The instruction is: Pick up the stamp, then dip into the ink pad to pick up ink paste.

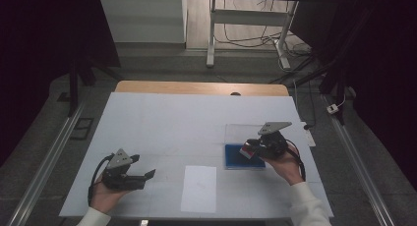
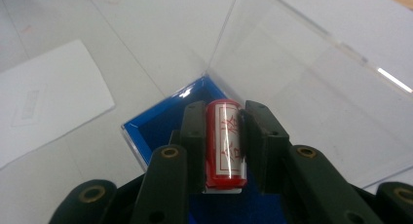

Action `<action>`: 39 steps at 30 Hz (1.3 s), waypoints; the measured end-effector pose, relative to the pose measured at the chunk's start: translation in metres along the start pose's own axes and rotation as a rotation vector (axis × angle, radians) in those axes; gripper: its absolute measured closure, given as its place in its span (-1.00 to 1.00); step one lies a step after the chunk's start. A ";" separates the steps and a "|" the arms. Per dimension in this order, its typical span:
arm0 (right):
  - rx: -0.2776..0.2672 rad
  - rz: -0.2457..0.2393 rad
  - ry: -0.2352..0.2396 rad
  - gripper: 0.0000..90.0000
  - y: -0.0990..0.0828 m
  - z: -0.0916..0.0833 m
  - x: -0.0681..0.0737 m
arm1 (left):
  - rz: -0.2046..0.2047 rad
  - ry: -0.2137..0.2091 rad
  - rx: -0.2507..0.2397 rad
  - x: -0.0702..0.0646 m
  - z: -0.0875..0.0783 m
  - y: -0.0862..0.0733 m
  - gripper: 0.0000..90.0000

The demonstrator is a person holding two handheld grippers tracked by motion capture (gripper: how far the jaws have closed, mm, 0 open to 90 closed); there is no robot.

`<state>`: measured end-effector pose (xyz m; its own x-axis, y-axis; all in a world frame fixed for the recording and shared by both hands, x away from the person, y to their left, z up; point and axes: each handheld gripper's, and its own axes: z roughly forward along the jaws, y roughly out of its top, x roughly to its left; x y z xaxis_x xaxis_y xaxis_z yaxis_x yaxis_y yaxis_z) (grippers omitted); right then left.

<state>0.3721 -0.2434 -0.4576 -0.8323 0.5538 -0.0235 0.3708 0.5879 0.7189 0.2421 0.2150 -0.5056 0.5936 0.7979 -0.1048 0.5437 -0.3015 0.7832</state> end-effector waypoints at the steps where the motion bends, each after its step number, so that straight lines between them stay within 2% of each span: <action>1: 0.000 0.000 0.000 0.58 0.000 0.000 0.000 | 0.000 0.001 0.000 0.000 0.000 0.000 -0.59; 5: -0.041 0.016 0.003 0.58 0.002 -0.008 -0.001 | 0.000 0.002 -0.001 0.000 0.000 0.000 -0.59; 16: -0.080 0.011 -0.005 0.58 0.011 -0.020 0.004 | -0.002 0.011 -0.002 -0.001 -0.001 0.000 -0.59; 39: 0.029 -0.021 -0.049 0.58 0.005 0.009 0.010 | -0.006 0.011 -0.006 0.000 -0.003 0.000 -0.59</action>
<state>0.3696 -0.2298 -0.4604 -0.8194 0.5685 -0.0729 0.3656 0.6164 0.6974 0.2405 0.2163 -0.5037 0.5834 0.8057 -0.1025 0.5436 -0.2936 0.7863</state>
